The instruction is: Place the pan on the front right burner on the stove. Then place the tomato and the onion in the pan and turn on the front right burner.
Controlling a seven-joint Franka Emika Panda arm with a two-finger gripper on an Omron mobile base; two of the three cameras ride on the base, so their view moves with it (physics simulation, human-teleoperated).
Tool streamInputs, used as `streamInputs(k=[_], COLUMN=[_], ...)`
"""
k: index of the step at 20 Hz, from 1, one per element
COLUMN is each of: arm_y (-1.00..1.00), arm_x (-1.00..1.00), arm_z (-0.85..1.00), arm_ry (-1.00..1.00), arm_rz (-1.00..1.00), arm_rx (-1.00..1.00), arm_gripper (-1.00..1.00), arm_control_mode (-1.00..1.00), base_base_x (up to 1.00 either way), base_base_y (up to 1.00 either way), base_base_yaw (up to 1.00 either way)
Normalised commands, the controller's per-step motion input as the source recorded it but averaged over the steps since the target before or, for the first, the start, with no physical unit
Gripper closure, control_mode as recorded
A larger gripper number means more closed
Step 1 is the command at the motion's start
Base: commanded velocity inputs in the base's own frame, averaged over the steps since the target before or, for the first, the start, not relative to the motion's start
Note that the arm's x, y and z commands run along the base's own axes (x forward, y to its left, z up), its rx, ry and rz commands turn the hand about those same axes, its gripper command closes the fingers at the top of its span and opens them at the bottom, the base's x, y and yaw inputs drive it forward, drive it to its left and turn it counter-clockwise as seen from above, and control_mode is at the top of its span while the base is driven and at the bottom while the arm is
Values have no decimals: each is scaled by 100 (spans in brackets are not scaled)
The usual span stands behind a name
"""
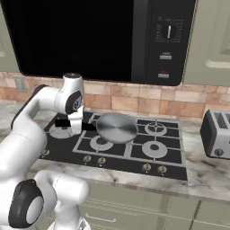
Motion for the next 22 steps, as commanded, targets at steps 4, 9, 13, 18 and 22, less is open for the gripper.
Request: streamInputs(k=[4, 9, 13, 18, 22], arm_y=[-59, -54, -28, -9, -8], arm_x=[27, 26, 20, 20, 21], arm_z=[-16, -27, -30, -20, -12], arm_ry=[0, 1, 0, 0, 0], arm_rz=[-5, -5, -8, -7, -4], arm_rx=[0, -2, -8, -6, -2], arm_gripper=[100, 100, 100, 100, 100], arm_control_mode=[-100, -100, -100, -100, -100], base_base_x=[0, 0, 0, 0, 0], base_base_y=[0, 0, 0, 0, 0], base_base_yaw=[0, 0, 0, 0, 0])
